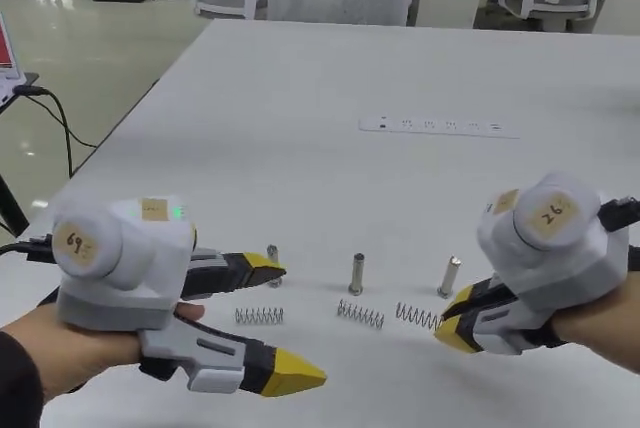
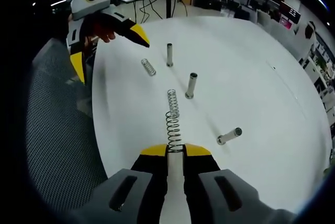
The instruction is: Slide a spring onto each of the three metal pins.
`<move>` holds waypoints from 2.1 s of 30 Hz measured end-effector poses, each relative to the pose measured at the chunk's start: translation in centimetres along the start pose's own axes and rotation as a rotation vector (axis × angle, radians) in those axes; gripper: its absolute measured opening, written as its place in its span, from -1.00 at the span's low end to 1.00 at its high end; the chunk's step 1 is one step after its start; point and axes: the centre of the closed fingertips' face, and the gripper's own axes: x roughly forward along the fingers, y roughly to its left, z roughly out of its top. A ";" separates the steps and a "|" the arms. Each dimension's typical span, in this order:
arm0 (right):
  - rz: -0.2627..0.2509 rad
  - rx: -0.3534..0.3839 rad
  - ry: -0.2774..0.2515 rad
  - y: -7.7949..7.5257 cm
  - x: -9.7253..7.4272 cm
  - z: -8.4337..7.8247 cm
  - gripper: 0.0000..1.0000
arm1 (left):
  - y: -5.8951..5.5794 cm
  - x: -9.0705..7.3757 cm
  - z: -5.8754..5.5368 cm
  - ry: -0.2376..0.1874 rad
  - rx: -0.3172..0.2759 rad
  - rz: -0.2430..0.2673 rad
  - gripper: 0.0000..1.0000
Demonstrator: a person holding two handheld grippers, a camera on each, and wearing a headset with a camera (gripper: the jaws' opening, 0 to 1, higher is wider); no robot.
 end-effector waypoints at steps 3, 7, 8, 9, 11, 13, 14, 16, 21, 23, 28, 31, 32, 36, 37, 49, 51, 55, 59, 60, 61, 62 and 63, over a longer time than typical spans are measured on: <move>0.002 -0.011 -0.004 0.1 -0.1 0.5 -0.86 | -0.5 0.4 0.3 -0.001 0.003 -0.017 0.33; 0.004 -0.025 -0.010 0.3 -0.2 0.9 -0.86 | -0.6 0.4 0.3 0.020 0.026 -0.027 0.30; 0.006 -0.029 -0.012 0.3 -0.2 1.1 -0.86 | -0.5 0.4 0.5 0.018 0.027 -0.029 0.30; 0.007 -0.032 -0.013 0.4 -0.3 1.2 -0.86 | -0.5 0.4 0.6 0.017 0.027 -0.030 0.30; 0.009 -0.041 -0.014 0.6 -0.4 1.4 -0.86 | -0.4 0.5 0.9 0.018 0.037 -0.031 0.29; 0.009 -0.050 -0.019 0.6 -0.6 1.7 -0.86 | -0.3 0.6 1.3 0.016 0.043 -0.032 0.27; 0.010 -0.051 -0.023 0.6 -0.7 1.8 -0.86 | -0.2 0.7 1.5 0.013 0.043 -0.034 0.27; 0.014 -0.051 -0.036 0.7 -0.9 2.2 -0.86 | -0.3 0.8 2.0 0.001 0.042 -0.039 0.23; 0.036 -0.059 -0.055 1.2 -0.8 2.5 -0.86 | -0.4 1.5 1.8 -0.038 0.000 -0.028 0.16; 0.045 -0.066 -0.060 1.3 -0.8 2.6 -0.86 | -0.7 1.6 1.3 -0.033 -0.014 -0.042 0.12; 0.070 -0.082 -0.069 2.0 -0.6 2.9 -0.86 | -1.2 1.7 0.9 -0.025 -0.010 -0.063 -0.03; 0.081 -0.094 -0.072 2.4 -0.6 3.1 -0.86 | -1.3 1.8 1.0 -0.033 -0.016 -0.070 -0.06; 0.087 -0.099 -0.075 2.5 -0.7 3.2 -0.86 | -1.4 1.8 1.1 -0.038 -0.019 -0.073 -0.08; 0.107 -0.109 -0.089 3.0 -0.9 3.6 -0.86 | -1.3 1.7 1.2 -0.052 -0.032 -0.078 -0.14; 0.111 -0.116 -0.090 3.2 -0.9 3.7 -0.86 | -1.3 1.7 1.2 -0.053 -0.030 -0.077 -0.16; 0.145 -0.186 -0.107 4.5 -1.2 4.4 -0.86 | -2.1 1.9 1.3 -0.059 0.014 -0.107 -0.40; 0.153 -0.196 -0.115 4.7 -1.3 4.6 -0.86 | -2.2 1.9 1.3 -0.060 0.020 -0.110 -0.44; 0.166 -0.206 -0.128 5.1 -1.4 5.0 -0.86 | -2.4 2.0 1.3 -0.059 0.031 -0.116 -0.50; 0.175 -0.227 -0.132 5.4 -1.5 5.1 -0.86 | -2.7 2.0 1.3 -0.061 0.040 -0.126 -0.58; 0.181 -0.235 -0.138 5.6 -1.5 5.2 -0.86 | -2.7 2.0 1.3 -0.060 0.042 -0.128 -0.59; 0.189 -0.240 -0.142 5.8 -1.5 5.3 -0.86 | -2.8 2.1 1.3 -0.060 0.046 -0.130 -0.60; 0.190 -0.241 -0.143 5.8 -1.6 5.3 -0.86 | -2.8 2.1 1.3 -0.060 0.047 -0.131 -0.61; 0.190 -0.247 -0.145 5.9 -1.6 5.3 -0.86 | -2.9 2.1 1.3 -0.060 0.050 -0.134 -0.63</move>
